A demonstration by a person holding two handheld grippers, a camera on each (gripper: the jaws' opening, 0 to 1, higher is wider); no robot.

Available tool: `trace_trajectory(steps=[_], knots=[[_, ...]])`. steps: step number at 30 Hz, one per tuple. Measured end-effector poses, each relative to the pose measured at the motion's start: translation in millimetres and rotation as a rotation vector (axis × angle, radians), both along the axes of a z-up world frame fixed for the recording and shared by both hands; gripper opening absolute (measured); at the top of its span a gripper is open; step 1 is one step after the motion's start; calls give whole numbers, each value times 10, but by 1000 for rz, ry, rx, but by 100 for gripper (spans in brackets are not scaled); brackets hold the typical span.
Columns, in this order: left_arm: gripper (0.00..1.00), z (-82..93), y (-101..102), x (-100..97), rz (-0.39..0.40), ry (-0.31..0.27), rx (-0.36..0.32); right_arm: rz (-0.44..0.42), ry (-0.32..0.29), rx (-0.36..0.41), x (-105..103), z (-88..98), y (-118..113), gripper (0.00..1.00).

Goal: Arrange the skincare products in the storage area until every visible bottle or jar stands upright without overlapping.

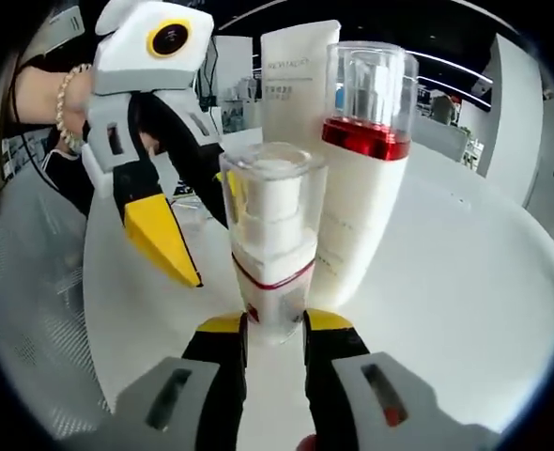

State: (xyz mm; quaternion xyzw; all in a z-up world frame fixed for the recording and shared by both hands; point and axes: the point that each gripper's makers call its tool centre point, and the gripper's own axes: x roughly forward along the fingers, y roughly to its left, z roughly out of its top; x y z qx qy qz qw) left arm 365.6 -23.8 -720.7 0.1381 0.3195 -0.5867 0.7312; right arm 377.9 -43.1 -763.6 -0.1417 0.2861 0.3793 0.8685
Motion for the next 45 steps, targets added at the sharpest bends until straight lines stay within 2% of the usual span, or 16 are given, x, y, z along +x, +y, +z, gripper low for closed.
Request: trace_trajectory(steps=[14, 28, 39, 45], knots=[[21, 2, 32, 18, 14, 4, -5, 23, 4, 6, 42, -5, 33, 23], [21, -21, 46, 4, 18, 10, -1, 138, -1, -3, 58, -4, 29, 23], [21, -28, 50, 5, 19, 11, 1, 139, 9, 6, 84, -3, 26, 23], [21, -19, 56, 10, 20, 10, 0, 129, 23, 2, 65, -24, 13, 27]])
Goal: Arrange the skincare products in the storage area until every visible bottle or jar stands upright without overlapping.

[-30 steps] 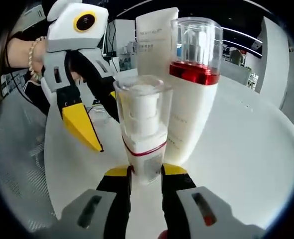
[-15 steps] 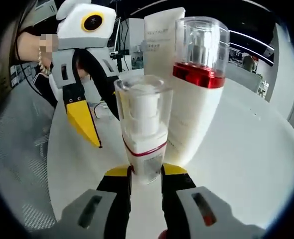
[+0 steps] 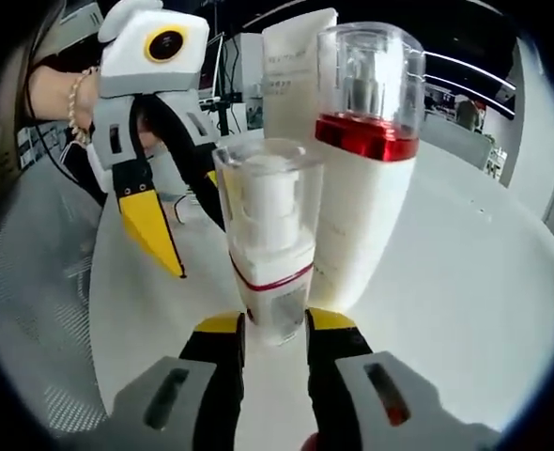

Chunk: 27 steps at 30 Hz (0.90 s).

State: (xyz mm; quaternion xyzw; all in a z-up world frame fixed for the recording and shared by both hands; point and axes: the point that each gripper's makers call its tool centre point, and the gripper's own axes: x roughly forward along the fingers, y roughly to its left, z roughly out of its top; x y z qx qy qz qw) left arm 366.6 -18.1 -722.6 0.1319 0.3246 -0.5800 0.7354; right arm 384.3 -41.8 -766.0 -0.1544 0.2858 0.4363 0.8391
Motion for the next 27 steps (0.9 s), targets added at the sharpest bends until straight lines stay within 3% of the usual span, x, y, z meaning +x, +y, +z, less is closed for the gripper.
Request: trace_trajectory(steps=[15, 27], knots=[[25, 119, 82, -16, 13, -17, -1, -26, 19, -27, -109, 34, -10, 41], [47, 136, 301, -109, 64, -14, 42, -92, 14, -15, -269, 186, -57, 50]])
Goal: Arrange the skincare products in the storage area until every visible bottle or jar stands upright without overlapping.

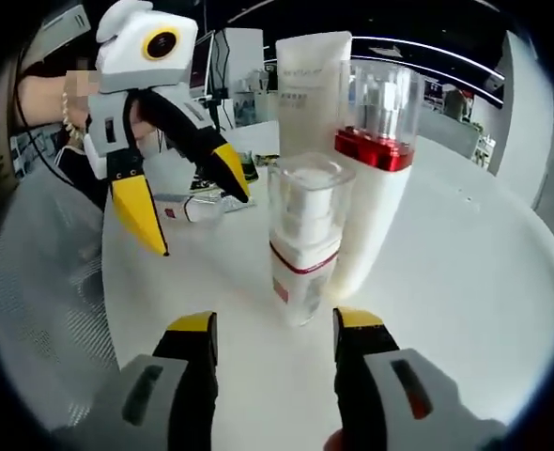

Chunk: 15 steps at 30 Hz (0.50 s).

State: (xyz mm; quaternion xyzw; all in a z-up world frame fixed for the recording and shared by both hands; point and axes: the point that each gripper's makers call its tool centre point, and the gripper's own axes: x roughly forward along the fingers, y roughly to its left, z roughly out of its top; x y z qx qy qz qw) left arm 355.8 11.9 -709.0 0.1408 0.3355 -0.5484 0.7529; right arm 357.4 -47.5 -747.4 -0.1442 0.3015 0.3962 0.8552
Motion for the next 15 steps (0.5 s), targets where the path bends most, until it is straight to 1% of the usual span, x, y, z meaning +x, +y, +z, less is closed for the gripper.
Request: trace_trajectory(steps=[9, 13, 15], knots=[[56, 95, 257, -67, 34, 4, 11, -59, -11, 30, -118, 159, -62, 58], [60, 107, 390, -94, 59, 12, 20, -116, -10, 102, -152, 284, -49, 62], [62, 112, 447, -105, 71, 13, 27, -131, -13, 126, -168, 347, -43, 64]])
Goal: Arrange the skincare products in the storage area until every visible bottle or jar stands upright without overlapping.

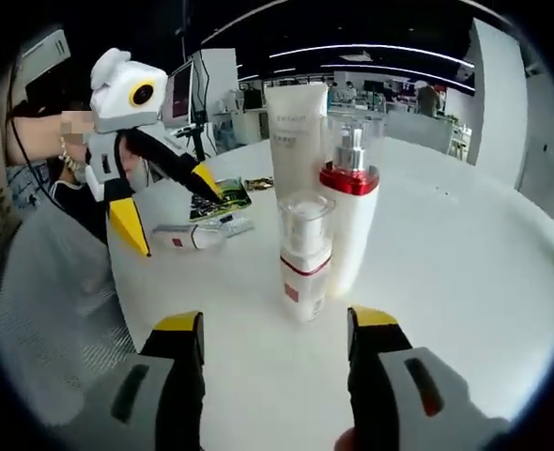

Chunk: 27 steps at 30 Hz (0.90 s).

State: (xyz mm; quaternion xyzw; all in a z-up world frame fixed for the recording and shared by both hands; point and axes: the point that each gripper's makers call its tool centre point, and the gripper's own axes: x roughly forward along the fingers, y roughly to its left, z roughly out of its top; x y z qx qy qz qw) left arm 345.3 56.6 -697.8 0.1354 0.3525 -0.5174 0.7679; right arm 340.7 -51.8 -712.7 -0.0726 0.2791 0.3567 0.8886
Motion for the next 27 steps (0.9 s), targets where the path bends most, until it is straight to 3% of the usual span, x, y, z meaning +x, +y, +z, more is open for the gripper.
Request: trace_trajectory(steps=[9, 27], knots=[[69, 42, 192, -134, 46, 7, 10, -22, -20, 32, -127, 200, 20, 72], [80, 81, 621, -432, 168, 34, 4, -50, -9, 70, -438, 347, 75, 85]])
